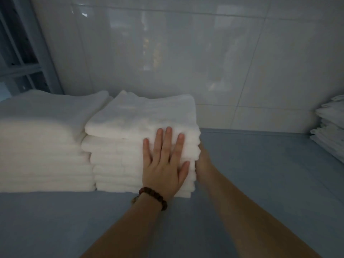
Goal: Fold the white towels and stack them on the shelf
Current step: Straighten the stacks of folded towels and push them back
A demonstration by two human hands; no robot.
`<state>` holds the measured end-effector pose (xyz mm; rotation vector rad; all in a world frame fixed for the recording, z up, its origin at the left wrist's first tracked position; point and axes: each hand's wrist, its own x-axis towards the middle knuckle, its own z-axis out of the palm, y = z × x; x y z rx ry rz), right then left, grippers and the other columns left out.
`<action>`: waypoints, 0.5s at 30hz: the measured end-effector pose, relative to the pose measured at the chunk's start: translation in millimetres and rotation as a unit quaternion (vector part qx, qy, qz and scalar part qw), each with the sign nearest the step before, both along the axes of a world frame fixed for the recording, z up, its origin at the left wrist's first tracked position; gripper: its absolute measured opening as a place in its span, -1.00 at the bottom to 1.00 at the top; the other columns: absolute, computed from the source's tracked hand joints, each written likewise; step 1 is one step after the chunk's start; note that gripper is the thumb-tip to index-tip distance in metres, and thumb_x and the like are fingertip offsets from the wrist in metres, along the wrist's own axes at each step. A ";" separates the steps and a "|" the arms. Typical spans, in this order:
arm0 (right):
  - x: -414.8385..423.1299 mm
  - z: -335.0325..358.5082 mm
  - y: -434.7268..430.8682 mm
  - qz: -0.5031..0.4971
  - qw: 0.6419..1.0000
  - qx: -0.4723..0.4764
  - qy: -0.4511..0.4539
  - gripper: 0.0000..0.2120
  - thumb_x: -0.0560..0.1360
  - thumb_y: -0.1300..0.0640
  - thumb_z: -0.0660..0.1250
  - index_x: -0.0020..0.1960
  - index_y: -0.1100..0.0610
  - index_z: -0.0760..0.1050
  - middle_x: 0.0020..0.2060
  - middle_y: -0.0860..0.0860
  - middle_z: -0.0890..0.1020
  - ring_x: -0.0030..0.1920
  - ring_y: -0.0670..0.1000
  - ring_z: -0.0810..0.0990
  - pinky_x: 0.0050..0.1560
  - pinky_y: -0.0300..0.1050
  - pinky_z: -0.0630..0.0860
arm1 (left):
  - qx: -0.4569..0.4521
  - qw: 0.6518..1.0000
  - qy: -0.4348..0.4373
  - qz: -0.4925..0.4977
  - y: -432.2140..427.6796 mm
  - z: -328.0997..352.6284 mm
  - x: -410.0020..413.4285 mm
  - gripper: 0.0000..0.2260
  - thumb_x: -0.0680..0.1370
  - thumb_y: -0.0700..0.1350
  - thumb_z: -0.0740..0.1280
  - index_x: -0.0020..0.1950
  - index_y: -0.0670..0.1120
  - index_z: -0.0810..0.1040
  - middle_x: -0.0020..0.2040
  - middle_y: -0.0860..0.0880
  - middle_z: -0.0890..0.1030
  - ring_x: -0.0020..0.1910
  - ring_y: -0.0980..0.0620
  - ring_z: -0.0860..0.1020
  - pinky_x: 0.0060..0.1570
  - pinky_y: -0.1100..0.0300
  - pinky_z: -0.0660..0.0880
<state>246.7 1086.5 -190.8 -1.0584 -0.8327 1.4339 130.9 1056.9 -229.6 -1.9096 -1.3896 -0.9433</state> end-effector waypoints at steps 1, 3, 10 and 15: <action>1.0 -12.9 -7.4 -0.024 0.996 0.002 -0.081 -0.73 0.64 0.12 0.07 0.28 0.11 0.41 -0.04 0.04 0.65 -0.11 -0.03 0.63 -0.15 -0.19 0.53 | -0.007 1.000 0.002 0.000 -2.9 -5.4 0.5 -0.41 0.58 0.14 0.01 0.54 -0.08 0.00 0.53 -0.18 0.00 0.51 -0.18 0.00 0.43 -0.24 -0.11; 1.1 -30.9 -18.7 -0.028 0.991 -0.019 -0.132 -0.77 0.63 0.02 0.08 0.16 0.04 0.46 0.02 0.07 0.57 -0.10 -0.04 0.57 -0.08 -0.13 0.50 | -0.030 1.000 -0.001 0.002 -9.4 -13.0 3.3 -0.41 0.58 0.13 0.00 0.54 -0.10 -0.01 0.53 -0.20 -0.02 0.51 -0.19 -0.02 0.43 -0.24 -0.10; 0.6 -3.6 -36.6 -0.034 0.996 -0.070 -0.041 -0.57 0.57 -0.15 0.14 0.16 0.15 0.55 0.12 0.14 0.63 0.11 0.11 0.60 0.21 0.01 0.49 | -0.117 0.993 -0.027 0.013 -36.1 -4.3 16.3 -0.39 0.59 0.15 -0.03 0.53 -0.17 0.00 0.53 -0.24 -0.03 0.51 -0.21 -0.06 0.40 -0.30 -0.05; -5.5 51.3 -27.7 -0.017 0.998 0.030 0.054 -0.54 0.38 -0.37 0.21 -0.03 -0.07 0.66 0.06 0.02 0.66 0.09 0.02 0.62 0.14 -0.03 0.55 | -0.090 0.987 -0.110 0.077 -26.3 24.1 -8.3 -0.41 0.60 0.14 -0.06 0.54 -0.14 -0.08 0.54 -0.20 -0.07 0.52 -0.17 -0.08 0.43 -0.24 -0.14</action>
